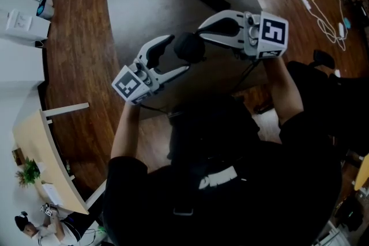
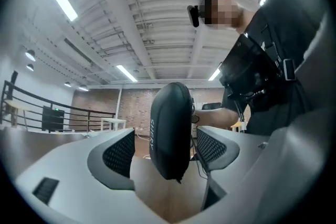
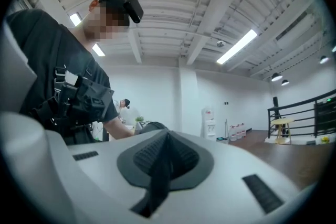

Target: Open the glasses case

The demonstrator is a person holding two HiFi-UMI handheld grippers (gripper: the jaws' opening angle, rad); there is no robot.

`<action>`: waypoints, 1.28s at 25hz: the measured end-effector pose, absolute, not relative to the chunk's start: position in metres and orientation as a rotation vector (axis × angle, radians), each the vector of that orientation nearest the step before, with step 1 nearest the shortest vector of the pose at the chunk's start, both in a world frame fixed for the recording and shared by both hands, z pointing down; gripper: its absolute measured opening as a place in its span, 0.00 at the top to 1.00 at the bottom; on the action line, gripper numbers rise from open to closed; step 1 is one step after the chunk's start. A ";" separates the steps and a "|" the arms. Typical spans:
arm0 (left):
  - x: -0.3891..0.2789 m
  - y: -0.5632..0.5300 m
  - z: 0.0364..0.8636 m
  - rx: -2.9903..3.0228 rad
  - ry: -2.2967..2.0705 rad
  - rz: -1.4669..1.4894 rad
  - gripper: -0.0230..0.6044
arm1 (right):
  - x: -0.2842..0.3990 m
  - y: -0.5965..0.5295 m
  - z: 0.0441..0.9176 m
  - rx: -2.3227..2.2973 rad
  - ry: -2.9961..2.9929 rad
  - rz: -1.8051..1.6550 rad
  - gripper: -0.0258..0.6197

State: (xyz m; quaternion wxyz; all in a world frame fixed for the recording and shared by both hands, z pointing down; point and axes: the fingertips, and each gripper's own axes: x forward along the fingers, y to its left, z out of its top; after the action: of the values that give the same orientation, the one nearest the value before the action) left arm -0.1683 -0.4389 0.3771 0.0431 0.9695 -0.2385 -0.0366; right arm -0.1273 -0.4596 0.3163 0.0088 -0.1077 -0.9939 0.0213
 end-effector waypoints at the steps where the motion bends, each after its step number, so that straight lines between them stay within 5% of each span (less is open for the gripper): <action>1: -0.169 -0.439 0.379 2.966 -0.767 -0.092 0.38 | -0.128 -0.463 0.316 -0.296 -3.110 0.070 0.95; 12: -0.160 -0.454 0.380 2.938 -1.197 0.073 0.35 | -0.142 -0.455 0.305 -0.170 -3.151 0.064 0.95; 14: -0.160 -0.458 0.376 2.924 -1.247 0.045 0.53 | -0.146 -0.454 0.305 -0.166 -3.158 0.059 0.95; 32: -0.176 -0.446 0.352 2.893 -1.091 -0.213 0.57 | -0.149 -0.464 0.304 -0.036 -3.055 -0.134 0.95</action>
State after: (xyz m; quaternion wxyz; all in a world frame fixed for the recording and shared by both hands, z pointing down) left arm -0.1763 -0.4457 0.3517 0.0212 0.9332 -0.3520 -0.0688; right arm -0.1494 -0.4644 0.3037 0.0416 -0.0118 -0.9981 -0.0437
